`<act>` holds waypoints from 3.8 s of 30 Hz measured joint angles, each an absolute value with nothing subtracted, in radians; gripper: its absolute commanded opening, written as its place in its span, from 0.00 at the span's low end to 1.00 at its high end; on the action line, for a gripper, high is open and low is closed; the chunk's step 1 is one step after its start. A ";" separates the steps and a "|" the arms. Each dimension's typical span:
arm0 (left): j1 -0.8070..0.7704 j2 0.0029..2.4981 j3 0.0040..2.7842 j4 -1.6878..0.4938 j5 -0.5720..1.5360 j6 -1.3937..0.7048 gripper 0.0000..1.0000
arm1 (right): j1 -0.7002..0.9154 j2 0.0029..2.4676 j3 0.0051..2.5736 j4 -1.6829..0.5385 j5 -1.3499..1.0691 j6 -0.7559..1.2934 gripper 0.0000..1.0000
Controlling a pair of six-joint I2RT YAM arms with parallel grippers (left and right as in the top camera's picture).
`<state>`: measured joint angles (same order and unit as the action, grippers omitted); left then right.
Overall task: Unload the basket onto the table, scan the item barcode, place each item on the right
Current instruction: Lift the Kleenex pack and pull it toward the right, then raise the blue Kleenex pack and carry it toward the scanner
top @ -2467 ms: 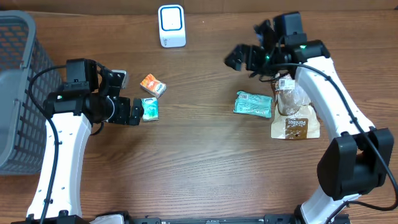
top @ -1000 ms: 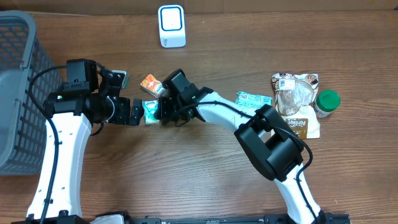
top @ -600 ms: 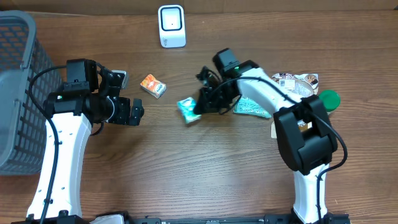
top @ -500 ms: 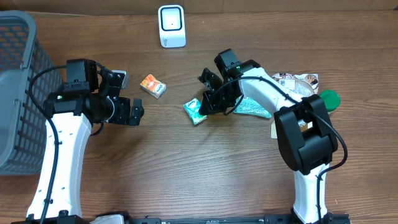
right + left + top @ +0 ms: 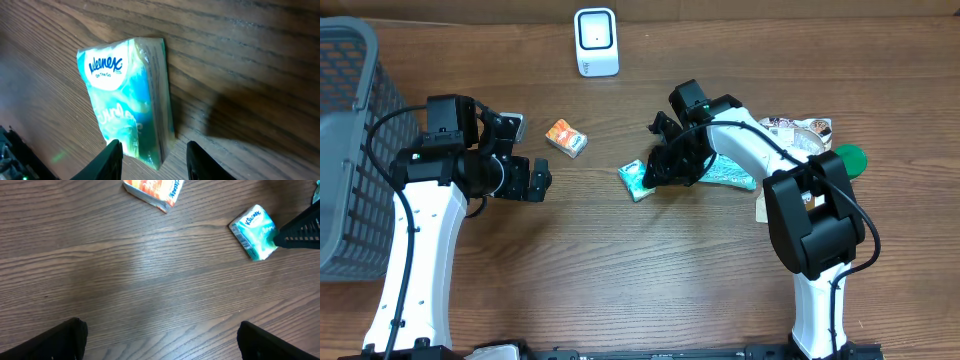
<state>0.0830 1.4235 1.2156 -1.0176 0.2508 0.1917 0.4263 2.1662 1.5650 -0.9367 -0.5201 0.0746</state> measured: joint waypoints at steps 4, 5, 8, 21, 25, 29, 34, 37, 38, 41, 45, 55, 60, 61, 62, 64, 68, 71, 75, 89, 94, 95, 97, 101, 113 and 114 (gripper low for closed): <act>0.083 1.423 1.216 -1.018 0.251 0.192 0.99 | 0.426 2.166 1.565 -0.944 -0.520 0.094 0.41; 0.083 1.423 1.216 -1.018 0.251 0.192 1.00 | 0.426 2.166 1.565 -0.944 -0.519 0.096 0.42; 0.083 1.423 1.216 -1.018 0.251 0.192 1.00 | 0.426 2.166 1.565 -0.944 -0.519 0.101 0.41; 0.083 1.423 1.216 -1.018 0.251 0.192 1.00 | 0.418 2.166 1.568 -0.989 -0.518 0.105 0.35; 0.083 1.423 1.216 -1.018 0.251 0.192 0.99 | 0.405 2.166 1.605 -1.014 -0.517 0.105 0.37; 0.083 1.423 1.216 -1.018 0.251 0.192 1.00 | 0.400 2.166 1.618 -1.035 -0.515 0.105 0.38; 0.083 1.423 1.216 -1.018 0.251 0.192 1.00 | 0.400 2.166 1.618 -1.037 -0.498 0.105 0.38; 0.083 1.423 1.216 -1.018 0.251 0.192 0.99 | 0.400 2.166 1.618 -1.031 -0.493 0.105 0.38; 0.083 1.423 1.216 -1.018 0.251 0.192 1.00 | 0.400 2.166 1.618 -1.031 -0.493 0.105 0.38; 0.083 1.423 1.216 -1.018 0.251 0.192 1.00 | 0.400 2.166 1.618 -1.026 -0.492 0.104 0.39; 0.083 1.423 1.216 -1.018 0.251 0.192 1.00 | 0.400 2.166 1.618 -1.027 -0.491 0.105 0.39; 0.083 1.423 1.216 -1.018 0.251 0.192 1.00 | 0.400 2.166 1.618 -1.035 -0.490 0.104 0.40; 0.083 1.423 1.216 -1.018 0.251 0.192 1.00 | 0.400 2.166 1.618 -1.031 -0.490 0.105 0.40; 0.083 1.423 1.216 -1.018 0.251 0.192 1.00 | 0.400 2.166 1.618 -1.024 -0.490 0.105 0.39; 0.083 1.423 1.216 -1.018 0.251 0.192 1.00 | 0.400 2.166 1.618 -1.016 -0.490 0.105 0.39; 0.083 1.423 1.216 -1.018 0.251 0.192 1.00 | 0.400 2.166 1.618 -0.997 -0.490 0.113 0.39; 0.083 1.423 1.216 -1.018 0.250 0.192 1.00 | 0.401 2.166 1.618 -0.978 -0.490 0.130 0.39; 0.083 1.423 1.216 -1.018 0.251 0.192 0.99 | 0.402 2.166 1.618 -0.971 -0.491 0.135 0.42; 0.083 1.423 1.216 -1.018 0.251 0.192 0.99 | 0.404 2.166 1.592 -0.944 -0.492 0.138 0.44; 0.083 1.423 1.216 -1.018 0.250 0.192 1.00 | 0.451 2.165 1.503 -0.855 -0.525 0.144 0.04; 0.083 1.423 1.216 -1.018 0.250 0.192 1.00 | 0.435 2.165 1.512 -0.907 -0.557 0.138 0.04; 0.083 1.423 1.216 -1.017 0.251 0.192 1.00 | 0.426 2.162 1.519 -0.922 -0.572 0.136 0.04; 0.083 1.423 1.216 -1.018 0.251 0.192 1.00 | 0.408 2.149 1.534 -0.941 -0.607 0.128 0.04; 0.083 1.423 1.216 -1.018 0.250 0.192 1.00 | 0.350 2.067 1.553 -0.991 -0.729 0.071 0.04; 0.083 1.423 1.216 -1.017 0.250 0.192 1.00 | 0.076 1.944 1.577 -1.414 -1.362 -0.374 0.04; 0.083 1.423 1.216 -1.017 0.250 0.192 1.00 | 0.074 1.944 1.577 -1.442 -1.385 -0.392 0.04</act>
<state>0.0830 1.4235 1.2156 -1.0172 0.2504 0.1917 0.0742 1.9442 1.5772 -1.4422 -1.3849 -0.3916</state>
